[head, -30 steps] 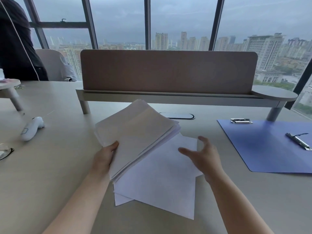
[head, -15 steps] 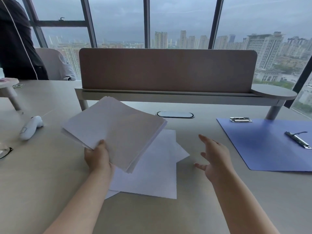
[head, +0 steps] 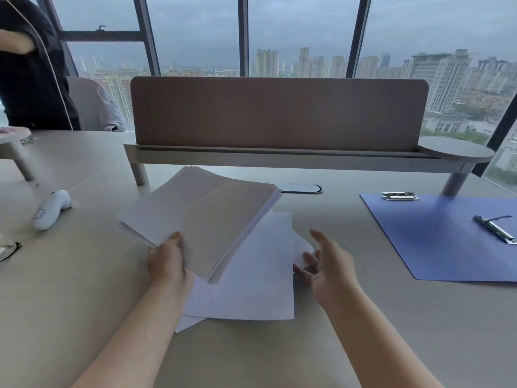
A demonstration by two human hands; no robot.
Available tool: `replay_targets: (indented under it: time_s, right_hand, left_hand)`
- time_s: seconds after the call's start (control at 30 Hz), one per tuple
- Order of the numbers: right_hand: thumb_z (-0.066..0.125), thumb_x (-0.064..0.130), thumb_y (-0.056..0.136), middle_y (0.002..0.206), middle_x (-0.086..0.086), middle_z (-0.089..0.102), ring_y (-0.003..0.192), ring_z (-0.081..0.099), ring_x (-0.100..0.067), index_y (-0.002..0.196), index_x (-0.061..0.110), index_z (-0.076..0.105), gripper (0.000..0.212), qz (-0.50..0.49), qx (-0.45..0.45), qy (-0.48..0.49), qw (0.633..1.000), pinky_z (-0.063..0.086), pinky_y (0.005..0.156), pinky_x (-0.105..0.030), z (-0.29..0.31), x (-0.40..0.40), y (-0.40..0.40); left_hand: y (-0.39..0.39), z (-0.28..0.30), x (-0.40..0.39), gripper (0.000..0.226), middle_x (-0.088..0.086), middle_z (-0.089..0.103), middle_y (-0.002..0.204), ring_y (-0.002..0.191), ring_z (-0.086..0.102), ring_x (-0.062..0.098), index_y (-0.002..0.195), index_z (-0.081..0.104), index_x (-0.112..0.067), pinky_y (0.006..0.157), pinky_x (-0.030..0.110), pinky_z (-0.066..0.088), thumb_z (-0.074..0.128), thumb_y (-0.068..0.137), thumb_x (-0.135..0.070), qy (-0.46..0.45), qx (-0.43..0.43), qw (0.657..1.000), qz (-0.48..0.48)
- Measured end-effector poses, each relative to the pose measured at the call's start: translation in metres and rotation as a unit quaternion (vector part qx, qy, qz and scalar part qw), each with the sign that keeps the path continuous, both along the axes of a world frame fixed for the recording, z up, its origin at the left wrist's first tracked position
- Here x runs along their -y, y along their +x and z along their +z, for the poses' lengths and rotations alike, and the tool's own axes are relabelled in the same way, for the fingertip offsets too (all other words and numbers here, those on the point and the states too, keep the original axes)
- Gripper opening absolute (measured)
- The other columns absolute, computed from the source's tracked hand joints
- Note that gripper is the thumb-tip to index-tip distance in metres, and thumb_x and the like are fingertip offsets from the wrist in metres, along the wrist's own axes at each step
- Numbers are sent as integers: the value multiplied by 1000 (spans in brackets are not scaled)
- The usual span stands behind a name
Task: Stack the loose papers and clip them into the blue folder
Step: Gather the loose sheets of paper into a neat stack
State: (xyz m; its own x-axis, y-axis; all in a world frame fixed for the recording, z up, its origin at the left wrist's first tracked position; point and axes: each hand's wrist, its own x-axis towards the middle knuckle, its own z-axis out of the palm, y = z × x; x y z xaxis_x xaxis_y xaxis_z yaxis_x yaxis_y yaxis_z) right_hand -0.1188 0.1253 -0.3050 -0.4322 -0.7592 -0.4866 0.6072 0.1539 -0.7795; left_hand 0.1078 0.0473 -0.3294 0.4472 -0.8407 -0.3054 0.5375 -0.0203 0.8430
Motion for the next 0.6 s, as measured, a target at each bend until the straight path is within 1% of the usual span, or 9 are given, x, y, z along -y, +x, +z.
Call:
replay_targets:
  time_s: [0.07,0.13,0.2,0.27,0.3,0.37,0.47,0.53,0.6]
  right_hand:
    - [74,14,86,107,-17,63,91,66,-32,93,8,60,17,52,-9,8,999,58,62,-41,-4,-2,1]
    - [71,8,88,99,-19,74,81,73,-34,100,2,64,15,134,-29,17,990,59,63,-39,-7,-5,6]
    - [64,4,91,99,-17,77,85,75,-34,105,1,69,16,211,-113,27,971,62,72,-41,-12,-8,10]
    - [55,1,92,100,-15,77,90,74,-34,103,5,72,20,255,-232,32,938,61,83,-48,-16,-7,13]
    - [52,0,91,99,-14,77,90,74,-34,100,8,72,24,262,-282,29,922,60,85,-51,-16,-7,14]
    - [49,-1,89,98,-11,77,91,73,-34,98,14,70,28,256,-327,14,909,59,86,-55,-15,-8,10]
    - [47,-10,90,93,-14,78,86,74,-35,98,13,71,35,238,-253,-44,937,56,92,-54,-10,-10,-3]
    - [52,-12,91,91,-16,78,78,74,-33,98,9,74,31,241,-178,-84,950,59,85,-49,-2,-15,-12]
    - [57,-6,92,98,-20,77,79,74,-33,107,5,73,24,243,-150,-100,953,61,79,-49,1,-15,-17]
  left_hand:
    - [0,0,2,40,13,66,124,95,63,23,129,57,0,68,28,51,62,90,-6,4,-1,1000,-9]
    - [-2,-1,2,38,13,67,122,98,65,25,127,60,-2,66,27,54,63,90,-6,4,1,1000,-27]
    - [-2,-1,0,27,9,73,107,92,69,24,118,65,-7,58,24,57,60,92,-9,-5,-12,997,-75]
    - [0,2,-4,15,2,76,83,76,70,18,106,66,-11,51,21,56,56,95,-11,-8,-10,989,-145]
    - [3,3,-4,15,3,77,83,74,71,18,105,66,-11,52,23,56,56,95,-13,-9,9,984,-176]
    - [12,7,-2,22,10,74,102,85,70,23,111,67,-9,66,29,57,60,92,-18,-5,61,972,-229]
    - [23,12,2,30,16,71,110,88,70,29,115,68,-5,80,38,58,60,91,-21,-19,96,952,-291]
    - [25,14,3,34,17,71,114,96,70,31,116,69,-4,94,47,53,64,87,-21,-39,119,946,-297]
    - [25,15,3,42,16,71,117,109,66,32,117,69,-5,105,51,44,72,79,-23,-63,168,941,-286]
